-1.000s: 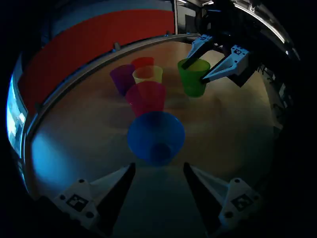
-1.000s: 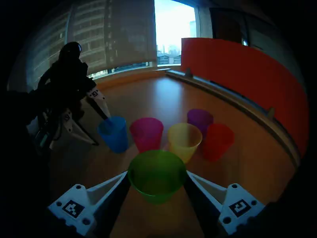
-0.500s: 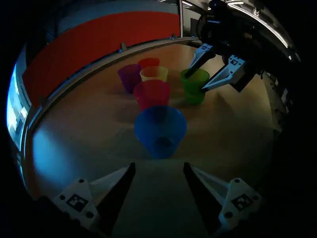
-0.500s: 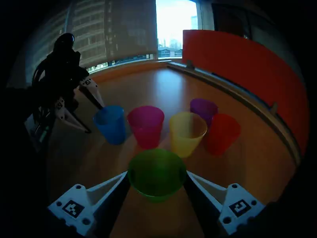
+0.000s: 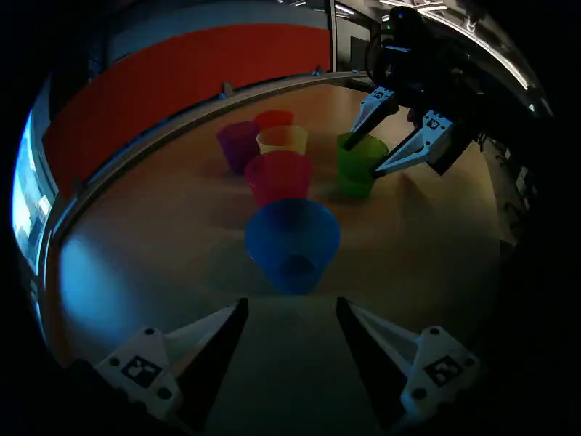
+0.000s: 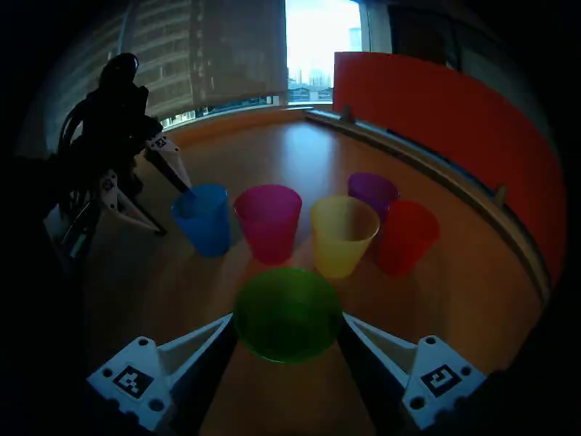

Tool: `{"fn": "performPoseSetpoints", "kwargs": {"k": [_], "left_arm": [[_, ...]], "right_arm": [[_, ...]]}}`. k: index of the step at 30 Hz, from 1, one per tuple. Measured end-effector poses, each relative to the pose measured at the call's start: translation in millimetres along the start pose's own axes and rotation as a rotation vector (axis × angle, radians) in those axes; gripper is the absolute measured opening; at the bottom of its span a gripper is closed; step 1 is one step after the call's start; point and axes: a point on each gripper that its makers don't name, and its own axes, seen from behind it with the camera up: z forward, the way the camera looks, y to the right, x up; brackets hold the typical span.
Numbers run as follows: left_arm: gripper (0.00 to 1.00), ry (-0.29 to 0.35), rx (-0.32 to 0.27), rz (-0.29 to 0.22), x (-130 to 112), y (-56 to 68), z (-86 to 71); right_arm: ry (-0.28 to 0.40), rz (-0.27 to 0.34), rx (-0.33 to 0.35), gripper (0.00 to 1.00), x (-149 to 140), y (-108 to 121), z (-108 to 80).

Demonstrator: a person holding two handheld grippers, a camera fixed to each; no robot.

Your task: Pour water

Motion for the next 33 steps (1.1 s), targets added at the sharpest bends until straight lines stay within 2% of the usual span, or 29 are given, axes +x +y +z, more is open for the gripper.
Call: {"fn": "performPoseSetpoints", "kwargs": {"k": [4,9,18,24,27,33], "left_arm": [[0.90,-0.003,0.003,-0.006,-0.5,0.5,-0.8],[0.90,-0.003,0.017,-0.015,-2.3,-2.7,-4.7],[0.90,0.022,0.057,-0.039,-4.2,-9.0,-19.3],[0.90,0.067,0.125,-0.069,-0.1,-21.8,-33.8],[0.90,0.104,0.161,-0.106,3.9,-29.0,-40.6],[0.90,0.182,0.268,-0.156,11.8,-47.5,-58.7]], "right_arm": [[0.002,0.021,-0.016,1.00,-2.0,3.1,-1.9],[-0.001,0.035,-0.028,1.00,-7.0,3.9,-9.1],[0.019,0.043,-0.063,1.00,-18.9,-0.8,-34.0],[0.063,0.075,-0.113,1.00,-26.6,-0.1,-53.9],[0.109,0.107,-0.140,1.00,-26.4,-0.3,-63.3],[0.176,0.161,-0.201,1.00,-29.0,3.0,-84.8]]}}
